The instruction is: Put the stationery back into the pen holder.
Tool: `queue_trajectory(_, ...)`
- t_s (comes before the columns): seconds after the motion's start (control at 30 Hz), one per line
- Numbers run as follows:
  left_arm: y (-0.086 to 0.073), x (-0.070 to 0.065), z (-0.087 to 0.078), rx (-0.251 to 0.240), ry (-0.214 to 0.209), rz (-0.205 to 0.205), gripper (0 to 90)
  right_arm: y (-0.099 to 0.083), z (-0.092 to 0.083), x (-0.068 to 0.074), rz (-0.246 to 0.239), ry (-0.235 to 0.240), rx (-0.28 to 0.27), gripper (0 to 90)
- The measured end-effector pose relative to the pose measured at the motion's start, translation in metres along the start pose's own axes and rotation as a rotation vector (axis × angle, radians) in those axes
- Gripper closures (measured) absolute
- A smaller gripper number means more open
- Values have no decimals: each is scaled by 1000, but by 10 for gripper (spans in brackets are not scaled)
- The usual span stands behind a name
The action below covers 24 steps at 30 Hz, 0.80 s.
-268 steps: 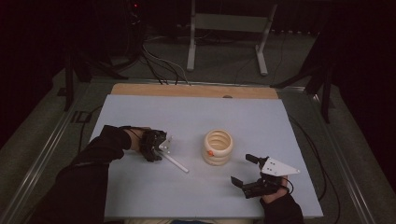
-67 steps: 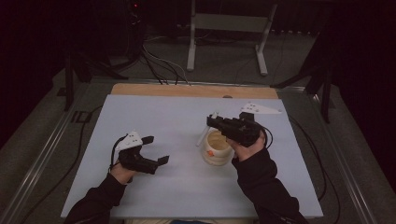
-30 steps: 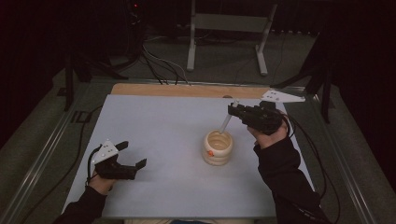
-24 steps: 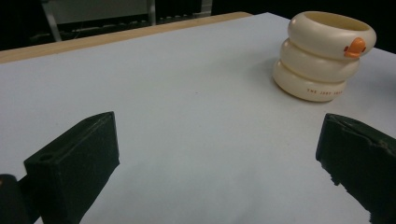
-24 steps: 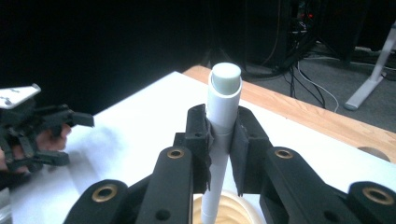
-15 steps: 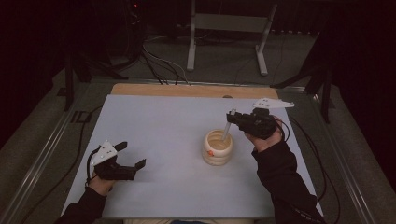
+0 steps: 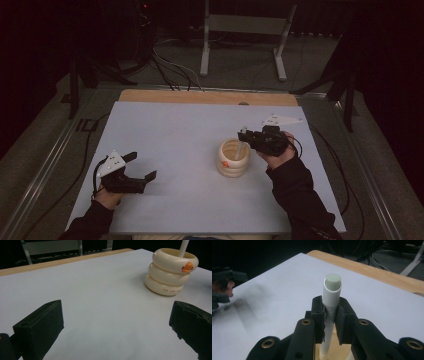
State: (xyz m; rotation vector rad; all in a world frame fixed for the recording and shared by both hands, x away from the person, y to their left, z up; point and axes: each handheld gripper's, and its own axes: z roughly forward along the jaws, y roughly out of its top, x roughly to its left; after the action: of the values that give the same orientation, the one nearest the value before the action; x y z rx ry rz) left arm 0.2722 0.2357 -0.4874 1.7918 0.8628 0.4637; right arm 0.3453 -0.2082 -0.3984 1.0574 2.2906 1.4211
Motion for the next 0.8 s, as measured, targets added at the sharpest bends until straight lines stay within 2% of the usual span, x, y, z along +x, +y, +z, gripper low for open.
queue_trajectory(0.23, 1, -1, 0, -5, -3, 3, 1, -12, 8, 1, 12, 0, 20, 783)
queue_trajectory(0.4, 2, -1, -1, -8, -2, 2, 1, -18, 16, 6, -20, -14, 70, 782)
queue_trajectory(0.53, 2, -1, -1, -11, 0, 7, 1, -21, 22, 7, -17, -22, 99, 778)
queue_trajectory(0.73, 2, -1, -1, -10, -2, 8, 1, -19, 22, 8, -35, -27, 106, 773)
queue_trajectory(0.8, 2, -1, -1, -11, -2, 9, 1, -16, 21, 7, -29, -27, 95, 718)
